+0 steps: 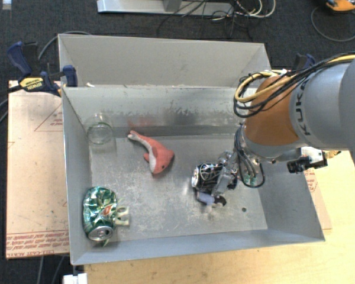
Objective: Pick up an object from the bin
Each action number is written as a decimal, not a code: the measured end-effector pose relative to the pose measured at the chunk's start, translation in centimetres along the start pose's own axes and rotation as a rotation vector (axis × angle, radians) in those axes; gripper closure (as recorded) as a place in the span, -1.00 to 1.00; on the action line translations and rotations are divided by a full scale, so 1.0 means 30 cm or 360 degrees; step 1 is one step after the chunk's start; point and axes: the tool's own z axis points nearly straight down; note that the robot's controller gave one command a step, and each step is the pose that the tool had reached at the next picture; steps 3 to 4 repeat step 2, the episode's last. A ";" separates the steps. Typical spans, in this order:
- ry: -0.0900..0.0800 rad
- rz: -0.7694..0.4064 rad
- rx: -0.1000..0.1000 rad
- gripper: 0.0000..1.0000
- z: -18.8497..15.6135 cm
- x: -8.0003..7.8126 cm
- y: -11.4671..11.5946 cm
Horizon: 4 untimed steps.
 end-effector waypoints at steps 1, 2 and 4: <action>0.0002 0.0022 0.0000 1.00 -0.288 -0.026 0.001; -0.0013 -0.0007 -0.0004 1.00 -0.627 -0.039 0.023; -0.0013 -0.0007 -0.0004 1.00 -0.627 -0.039 0.023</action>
Offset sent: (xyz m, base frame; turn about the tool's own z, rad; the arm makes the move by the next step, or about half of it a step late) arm 0.0142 0.0007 0.1845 -0.0021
